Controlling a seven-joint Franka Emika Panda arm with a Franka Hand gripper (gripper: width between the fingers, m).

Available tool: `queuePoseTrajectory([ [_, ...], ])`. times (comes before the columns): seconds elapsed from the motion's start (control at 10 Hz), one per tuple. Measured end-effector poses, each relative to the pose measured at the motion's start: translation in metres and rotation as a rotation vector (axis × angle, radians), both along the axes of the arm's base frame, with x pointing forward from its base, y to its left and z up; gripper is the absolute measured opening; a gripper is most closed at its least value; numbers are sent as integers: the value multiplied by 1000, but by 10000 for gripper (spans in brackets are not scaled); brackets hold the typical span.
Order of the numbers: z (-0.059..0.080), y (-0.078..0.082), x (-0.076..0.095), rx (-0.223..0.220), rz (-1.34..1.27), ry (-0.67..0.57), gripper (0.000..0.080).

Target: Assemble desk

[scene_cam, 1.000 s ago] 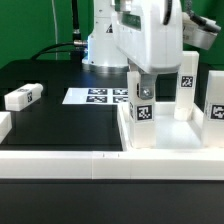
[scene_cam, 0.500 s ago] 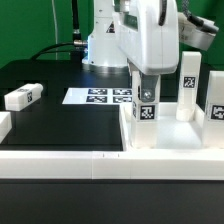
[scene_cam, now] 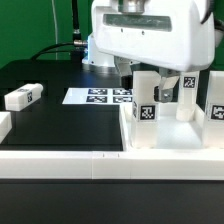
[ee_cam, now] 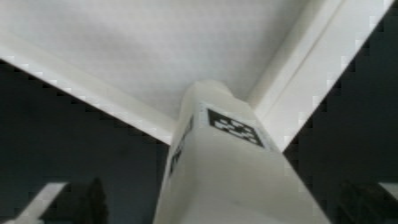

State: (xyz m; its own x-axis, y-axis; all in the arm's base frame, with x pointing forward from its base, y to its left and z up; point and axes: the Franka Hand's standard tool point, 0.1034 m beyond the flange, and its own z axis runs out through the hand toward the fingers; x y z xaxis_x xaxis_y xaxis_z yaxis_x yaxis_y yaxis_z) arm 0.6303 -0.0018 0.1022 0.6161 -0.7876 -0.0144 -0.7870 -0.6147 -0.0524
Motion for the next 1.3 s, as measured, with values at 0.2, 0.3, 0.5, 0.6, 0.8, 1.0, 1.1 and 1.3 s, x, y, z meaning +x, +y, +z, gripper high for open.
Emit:
queuePoseTrajectory([
  [0.2, -1, 4, 0, -10, 201, -6, 649],
  [0.3, -1, 4, -1, -13, 294, -8, 649],
  [0.5, -1, 5, -2, -24, 465, -2, 649],
  [0.6, -2, 4, -3, -32, 560, -3, 649],
  [0.8, -1, 3, -3, -35, 677, -7, 649],
  [1.0, 0, 1, -3, -42, 841, -12, 649],
  [1.1, 0, -1, -3, -44, 883, -13, 649],
  [1.3, -1, -2, -3, -51, 932, -9, 507],
])
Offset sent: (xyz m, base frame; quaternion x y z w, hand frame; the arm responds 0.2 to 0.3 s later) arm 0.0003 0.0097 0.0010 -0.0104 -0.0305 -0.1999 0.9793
